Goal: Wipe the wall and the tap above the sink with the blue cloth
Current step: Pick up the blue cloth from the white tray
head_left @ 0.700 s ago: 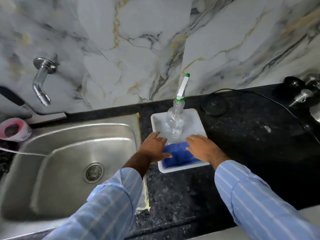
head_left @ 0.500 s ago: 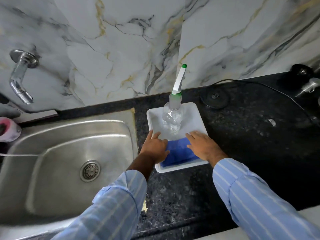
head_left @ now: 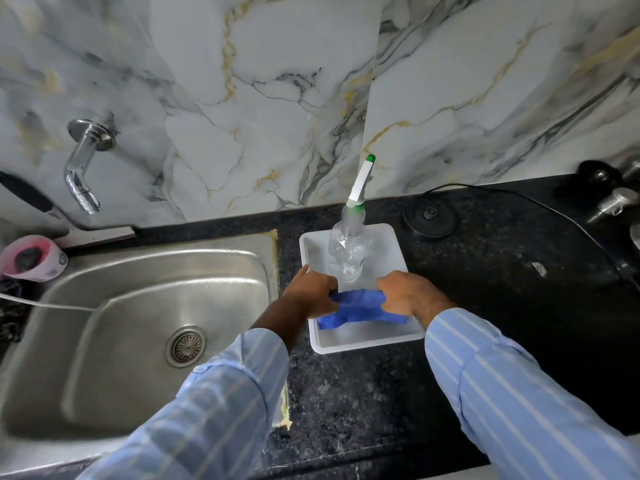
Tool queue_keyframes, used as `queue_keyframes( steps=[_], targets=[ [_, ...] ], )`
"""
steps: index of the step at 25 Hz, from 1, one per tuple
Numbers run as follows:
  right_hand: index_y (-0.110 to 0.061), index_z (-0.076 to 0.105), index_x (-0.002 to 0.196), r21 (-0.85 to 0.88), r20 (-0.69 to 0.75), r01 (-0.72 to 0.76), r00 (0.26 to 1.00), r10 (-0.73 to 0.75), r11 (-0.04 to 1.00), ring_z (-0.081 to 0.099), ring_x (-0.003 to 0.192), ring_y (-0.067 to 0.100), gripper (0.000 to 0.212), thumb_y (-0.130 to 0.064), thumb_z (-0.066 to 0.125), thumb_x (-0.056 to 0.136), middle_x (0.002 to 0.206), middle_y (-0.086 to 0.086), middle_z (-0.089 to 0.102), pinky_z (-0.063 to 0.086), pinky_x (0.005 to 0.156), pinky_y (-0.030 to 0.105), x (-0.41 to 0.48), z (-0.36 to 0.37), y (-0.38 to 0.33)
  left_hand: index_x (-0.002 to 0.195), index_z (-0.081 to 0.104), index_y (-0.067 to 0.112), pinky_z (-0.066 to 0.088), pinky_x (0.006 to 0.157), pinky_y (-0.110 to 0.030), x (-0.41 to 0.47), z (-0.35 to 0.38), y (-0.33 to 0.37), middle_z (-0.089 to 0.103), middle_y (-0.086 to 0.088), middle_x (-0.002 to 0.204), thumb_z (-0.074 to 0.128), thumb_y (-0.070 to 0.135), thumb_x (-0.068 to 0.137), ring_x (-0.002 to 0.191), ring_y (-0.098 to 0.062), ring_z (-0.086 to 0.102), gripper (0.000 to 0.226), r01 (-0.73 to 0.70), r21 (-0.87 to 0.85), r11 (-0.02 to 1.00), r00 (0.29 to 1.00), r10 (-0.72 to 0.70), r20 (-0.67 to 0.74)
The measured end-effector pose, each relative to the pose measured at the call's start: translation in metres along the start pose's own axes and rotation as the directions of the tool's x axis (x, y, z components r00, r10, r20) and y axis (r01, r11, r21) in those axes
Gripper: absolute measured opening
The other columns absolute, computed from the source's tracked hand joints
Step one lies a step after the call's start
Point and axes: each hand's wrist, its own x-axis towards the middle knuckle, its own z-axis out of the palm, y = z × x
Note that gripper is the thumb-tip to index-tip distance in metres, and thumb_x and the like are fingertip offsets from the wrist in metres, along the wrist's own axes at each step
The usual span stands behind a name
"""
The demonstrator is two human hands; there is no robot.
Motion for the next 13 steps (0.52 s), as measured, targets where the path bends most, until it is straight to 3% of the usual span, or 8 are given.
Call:
queue_keyframes(
  steps=[1, 3, 7, 11, 13],
  targets=[
    [-0.013, 0.064, 0.133, 0.014, 0.007, 0.015, 1.0, -0.016, 1.0, 0.064, 0.1, 0.028, 0.028, -0.027, 0.056, 0.111, 0.132, 0.011, 0.067, 0.049, 0.083, 0.034, -0.008, -0.012, -0.001, 0.102, 0.07, 0.025, 0.051, 0.091, -0.035, -0.006, -0.013, 0.0, 0.071, -0.001, 0.1, 0.065, 0.033, 0.078, 0.092, -0.02, 0.062, 0.026, 0.022, -0.085, 0.996, 1.0, -0.022, 0.007],
    [-0.014, 0.064, 0.134, 0.025, -0.001, 0.05, 0.999, -0.05, 0.998, 0.059, 0.094, 0.025, 0.029, -0.029, 0.059, 0.109, 0.13, 0.01, 0.068, 0.047, 0.081, 0.032, -0.023, -0.038, -0.004, 0.104, 0.068, 0.024, 0.051, 0.074, -0.029, -0.018, -0.04, -0.002, 0.07, -0.002, 0.101, 0.066, 0.028, 0.077, 0.086, -0.02, 0.062, 0.028, 0.036, -0.178, 0.983, 0.999, -0.04, -0.017],
    [-0.018, 0.061, 0.113, 0.06, -0.09, 0.139, 0.987, -0.134, 0.988, 0.059, 0.092, 0.028, 0.014, -0.028, 0.063, 0.103, 0.104, 0.004, 0.063, 0.043, 0.071, 0.028, -0.052, -0.102, -0.026, 0.106, 0.069, 0.025, 0.049, 0.075, -0.028, -0.048, -0.1, -0.019, 0.069, 0.0, 0.102, 0.066, 0.019, 0.08, 0.089, -0.019, 0.063, 0.027, 0.014, -0.232, 0.973, 0.984, -0.054, -0.168],
    [-0.01, 0.067, 0.121, 0.036, -0.202, 0.212, 0.959, -0.2, 0.977, 0.068, 0.109, 0.037, 0.02, -0.014, 0.06, 0.103, 0.112, 0.012, 0.066, 0.046, 0.081, 0.033, -0.07, -0.165, -0.062, 0.111, 0.07, 0.022, 0.044, 0.074, -0.024, -0.081, -0.164, -0.047, 0.069, -0.001, 0.104, 0.066, 0.015, 0.082, 0.089, -0.018, 0.06, 0.03, 0.024, -0.219, 0.976, 0.948, -0.092, -0.306],
    [-0.015, 0.063, 0.098, 0.026, -0.262, 0.226, 0.942, -0.211, 0.974, 0.067, 0.101, 0.036, 0.008, -0.008, 0.06, 0.1, 0.101, 0.008, 0.061, 0.044, 0.078, 0.035, -0.075, -0.193, -0.081, 0.109, 0.071, 0.021, 0.045, 0.075, -0.024, -0.098, -0.195, -0.063, 0.072, -0.002, 0.102, 0.065, 0.012, 0.08, 0.089, -0.021, 0.062, 0.031, 0.026, -0.214, 0.976, 0.918, -0.108, -0.382]
  ],
)
